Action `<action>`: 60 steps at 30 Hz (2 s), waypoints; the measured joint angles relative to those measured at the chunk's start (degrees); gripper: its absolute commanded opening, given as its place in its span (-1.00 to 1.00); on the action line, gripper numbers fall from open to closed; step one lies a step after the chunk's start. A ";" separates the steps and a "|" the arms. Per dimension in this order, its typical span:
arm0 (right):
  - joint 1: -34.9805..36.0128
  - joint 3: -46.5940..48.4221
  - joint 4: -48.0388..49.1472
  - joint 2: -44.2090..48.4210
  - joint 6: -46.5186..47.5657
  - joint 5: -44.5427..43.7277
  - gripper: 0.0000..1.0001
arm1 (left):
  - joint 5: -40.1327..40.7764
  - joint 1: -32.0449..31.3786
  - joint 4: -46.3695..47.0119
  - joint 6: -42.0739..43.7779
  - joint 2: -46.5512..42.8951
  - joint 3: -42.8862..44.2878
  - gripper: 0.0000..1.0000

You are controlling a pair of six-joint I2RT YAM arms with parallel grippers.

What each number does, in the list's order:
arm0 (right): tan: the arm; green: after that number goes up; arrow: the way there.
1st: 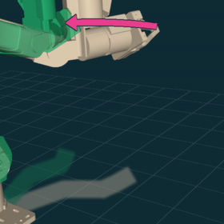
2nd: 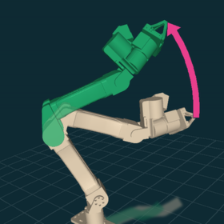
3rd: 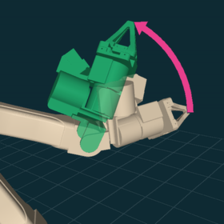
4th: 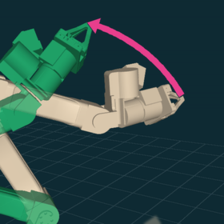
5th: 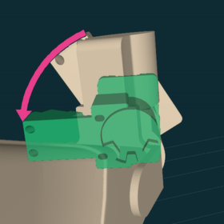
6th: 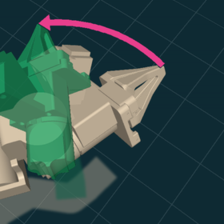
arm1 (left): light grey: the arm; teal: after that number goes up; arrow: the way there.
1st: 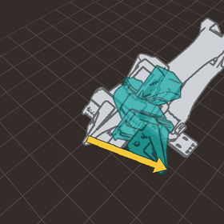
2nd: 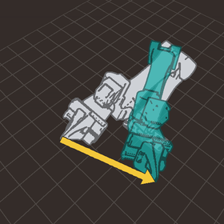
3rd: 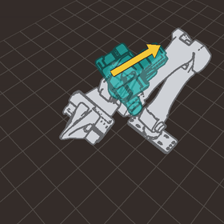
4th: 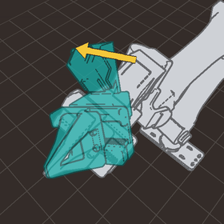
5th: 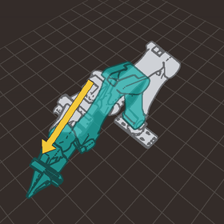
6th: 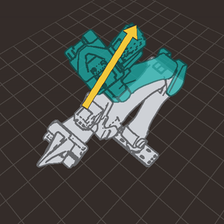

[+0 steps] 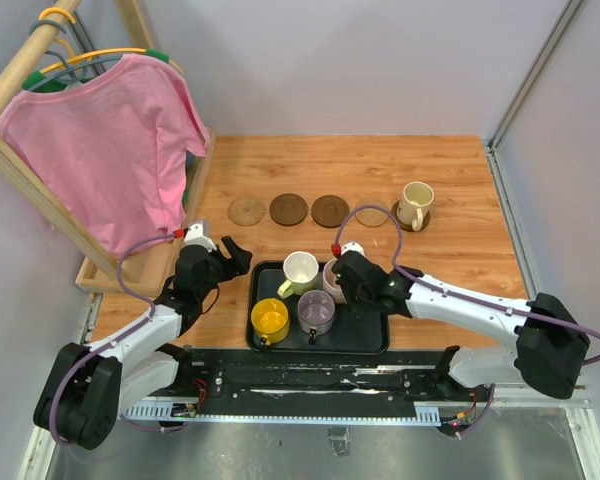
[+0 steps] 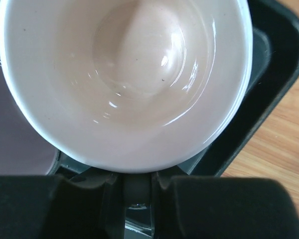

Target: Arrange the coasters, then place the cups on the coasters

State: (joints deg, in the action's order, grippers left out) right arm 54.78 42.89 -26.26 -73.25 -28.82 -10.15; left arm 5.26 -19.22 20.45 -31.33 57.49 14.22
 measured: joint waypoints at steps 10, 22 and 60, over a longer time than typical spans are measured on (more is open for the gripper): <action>0.94 10.45 -7.78 0.46 -0.76 -10.45 -0.98 | 0.02 0.00 0.02 0.07 0.00 0.00 0.62; -11.37 17.86 -7.45 -8.94 -0.92 -13.60 -0.98 | -0.92 0.00 -0.37 1.27 0.09 0.09 0.63; -32.54 36.39 -0.02 -34.05 4.26 -2.25 -0.99 | -4.37 0.00 -1.27 4.33 6.91 2.54 0.62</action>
State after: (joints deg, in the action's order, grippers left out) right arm 22.24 79.29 -26.28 -107.31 -24.56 -12.40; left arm 0.89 -19.22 19.18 -27.00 64.40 16.75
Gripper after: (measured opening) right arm 0.185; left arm 0.812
